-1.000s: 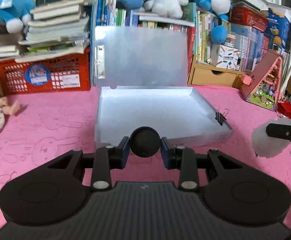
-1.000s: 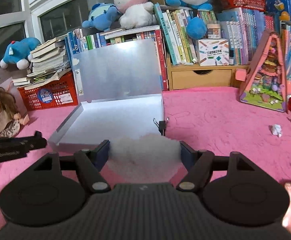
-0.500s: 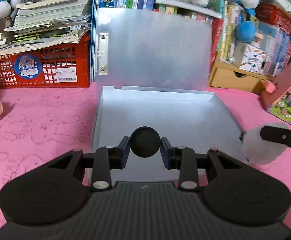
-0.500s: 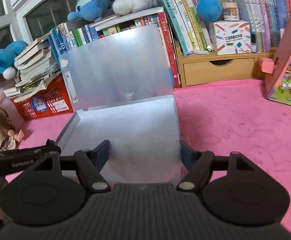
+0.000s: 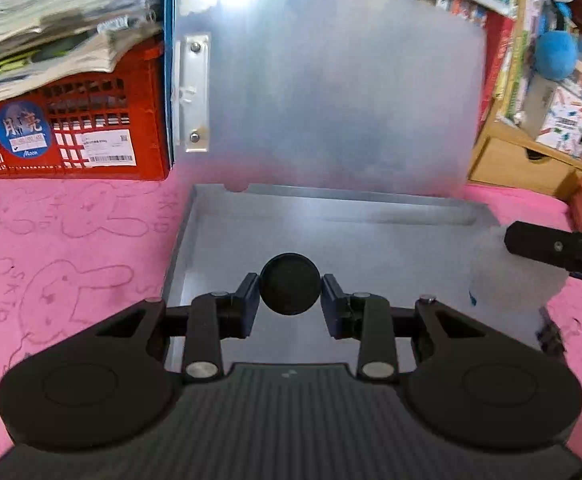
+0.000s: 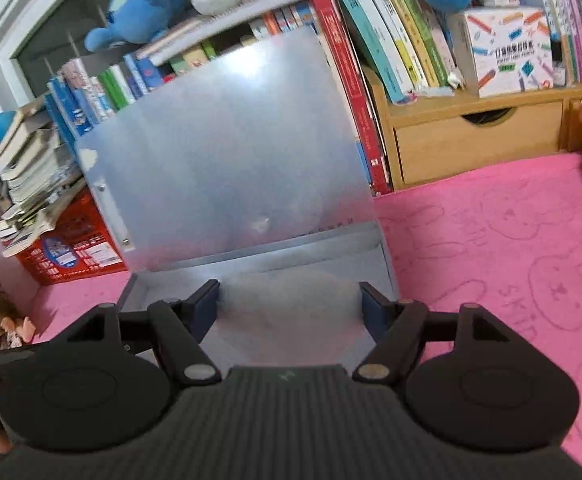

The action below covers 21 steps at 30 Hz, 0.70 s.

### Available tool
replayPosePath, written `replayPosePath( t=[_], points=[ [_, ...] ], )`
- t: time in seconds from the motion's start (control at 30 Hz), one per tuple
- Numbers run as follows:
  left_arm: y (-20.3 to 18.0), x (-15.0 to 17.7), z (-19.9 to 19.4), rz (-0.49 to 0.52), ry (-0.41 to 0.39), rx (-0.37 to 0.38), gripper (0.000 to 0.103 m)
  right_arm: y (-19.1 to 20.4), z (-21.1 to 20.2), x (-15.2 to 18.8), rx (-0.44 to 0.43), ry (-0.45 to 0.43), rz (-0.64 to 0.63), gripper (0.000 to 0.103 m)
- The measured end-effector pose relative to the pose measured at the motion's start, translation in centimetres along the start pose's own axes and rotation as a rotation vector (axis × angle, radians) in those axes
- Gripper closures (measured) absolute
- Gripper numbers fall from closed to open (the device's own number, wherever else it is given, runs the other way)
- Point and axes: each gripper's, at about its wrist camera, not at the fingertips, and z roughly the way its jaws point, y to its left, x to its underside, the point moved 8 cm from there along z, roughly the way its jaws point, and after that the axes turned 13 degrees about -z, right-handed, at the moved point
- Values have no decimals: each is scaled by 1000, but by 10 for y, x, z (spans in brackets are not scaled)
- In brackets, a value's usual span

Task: Organize objects
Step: 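Carry the lid and plush into the white box with both grippers, then open both grippers to drop the lid and plush into the box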

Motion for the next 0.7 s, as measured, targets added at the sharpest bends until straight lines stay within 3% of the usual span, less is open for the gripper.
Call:
replayPosePath(
  t=[0.3, 0.53, 0.7],
  points=[
    [1, 4, 36, -4, 45, -17, 65, -1, 39, 7, -17, 20, -37, 29],
    [2, 4, 38, 24, 21, -27, 64, 5, 51, 11, -37, 25, -55, 29],
    [5, 5, 34, 31, 4, -39, 63, 5, 46, 12, -47, -1, -40, 14]
  ],
)
